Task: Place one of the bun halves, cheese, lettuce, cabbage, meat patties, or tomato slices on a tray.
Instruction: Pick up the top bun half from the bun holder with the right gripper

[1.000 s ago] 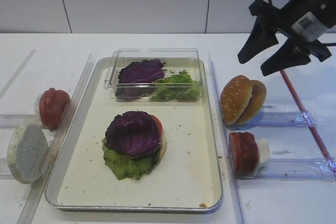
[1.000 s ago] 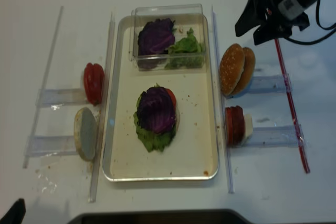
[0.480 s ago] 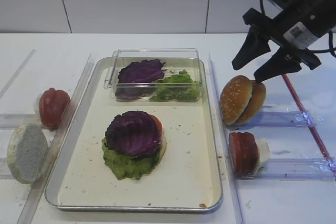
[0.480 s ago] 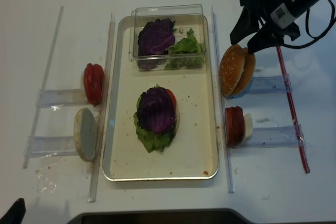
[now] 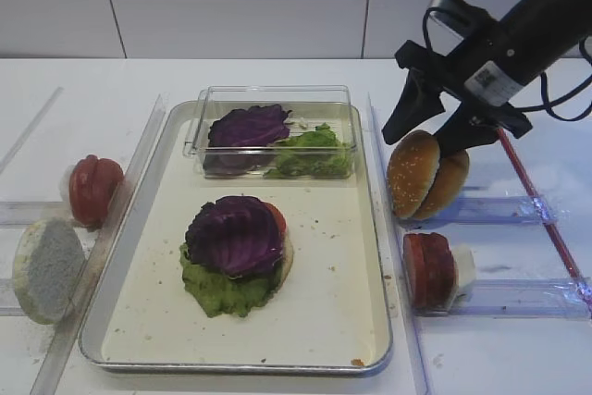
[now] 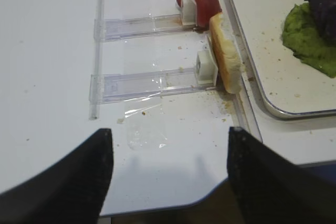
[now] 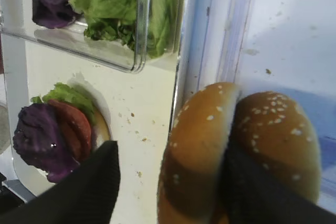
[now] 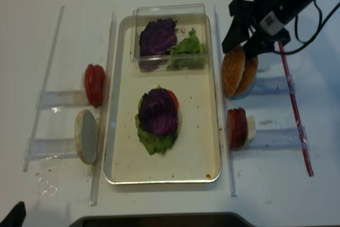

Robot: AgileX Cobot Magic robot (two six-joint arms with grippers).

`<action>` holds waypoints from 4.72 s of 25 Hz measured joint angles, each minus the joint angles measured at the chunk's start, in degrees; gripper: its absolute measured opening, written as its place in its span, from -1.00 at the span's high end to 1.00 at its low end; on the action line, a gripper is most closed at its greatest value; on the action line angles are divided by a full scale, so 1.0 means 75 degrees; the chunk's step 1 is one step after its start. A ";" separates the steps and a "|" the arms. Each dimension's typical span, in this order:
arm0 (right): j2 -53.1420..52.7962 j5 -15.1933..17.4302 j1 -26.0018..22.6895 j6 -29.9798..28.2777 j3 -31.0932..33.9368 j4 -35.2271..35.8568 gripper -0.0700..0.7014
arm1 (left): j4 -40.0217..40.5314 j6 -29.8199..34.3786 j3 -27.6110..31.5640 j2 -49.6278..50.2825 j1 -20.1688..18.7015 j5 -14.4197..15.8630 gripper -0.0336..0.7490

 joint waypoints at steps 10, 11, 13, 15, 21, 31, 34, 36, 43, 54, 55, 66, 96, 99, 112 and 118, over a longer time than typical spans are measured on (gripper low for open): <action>0.0085 0.0155 0.0051 0.0014 0.0000 -0.0045 -0.04 | 0.0000 0.0000 0.0000 0.0000 0.0000 0.0000 -0.18; 0.0098 0.0189 0.0051 0.0027 0.0000 -0.0060 0.01 | 0.0000 0.0000 0.0000 0.0000 0.0000 0.0000 -0.18; 0.0098 0.0241 0.0051 0.0124 0.0000 -0.0070 0.08 | 0.0000 0.0000 0.0000 0.0000 0.0000 0.0000 -0.18; 0.0098 0.0271 0.0051 0.0186 0.0000 -0.0089 0.12 | 0.0000 0.0000 0.0000 0.0000 0.0000 0.0000 -0.18; 0.0098 0.0291 0.0051 0.0367 0.0000 -0.0111 0.21 | 0.0000 0.0000 0.0000 0.0000 0.0000 0.0000 -0.18; 0.0098 0.0305 0.0051 0.0586 0.0000 -0.0199 0.41 | 0.0000 0.0000 0.0000 0.0000 0.0000 0.0000 -0.18; 0.0098 0.0318 0.0051 0.0645 0.0000 -0.0214 0.44 | 0.0000 0.0000 0.0000 0.0000 0.0000 0.0000 -0.18; 0.0098 0.0318 0.0051 0.0645 0.0000 -0.0214 0.45 | 0.0000 0.0000 0.0000 0.0000 0.0000 0.0000 -0.18; 0.0098 0.0318 0.0051 0.0614 0.0000 -0.0214 0.45 | 0.0000 0.0000 0.0000 0.0000 0.0000 0.0000 -0.18; 0.0098 0.0321 0.0051 0.0402 0.0000 -0.0109 0.46 | 0.0000 0.0000 0.0000 0.0000 0.0000 0.0000 -0.18; 0.0098 0.0321 0.0051 0.0406 0.0000 -0.0109 0.46 | 0.0000 0.0000 0.0000 0.0000 0.0000 0.0000 -0.18; 0.0036 0.0422 0.0051 0.0380 -0.0168 -0.0157 0.46 | 0.0000 0.0000 0.0000 0.0000 0.0000 0.0000 -0.18; -0.0355 0.0374 0.0051 0.0044 -0.0174 -0.0033 0.47 | 0.0000 0.0000 0.0000 0.0000 0.0000 0.0000 -0.18; -0.0355 0.0319 0.0051 0.0028 -0.0174 -0.0185 0.48 | 0.0000 0.0000 0.0000 0.0000 0.0000 0.0000 -0.18; -0.0263 0.0205 0.0051 0.0025 -0.0174 -0.0251 0.48 | 0.0000 0.0000 0.0000 0.0000 0.0000 0.0000 -0.18; -0.0214 0.0205 0.0051 -0.0230 -0.0174 0.0378 0.48 | 0.0000 0.0000 0.0000 0.0000 0.0000 0.0000 -0.18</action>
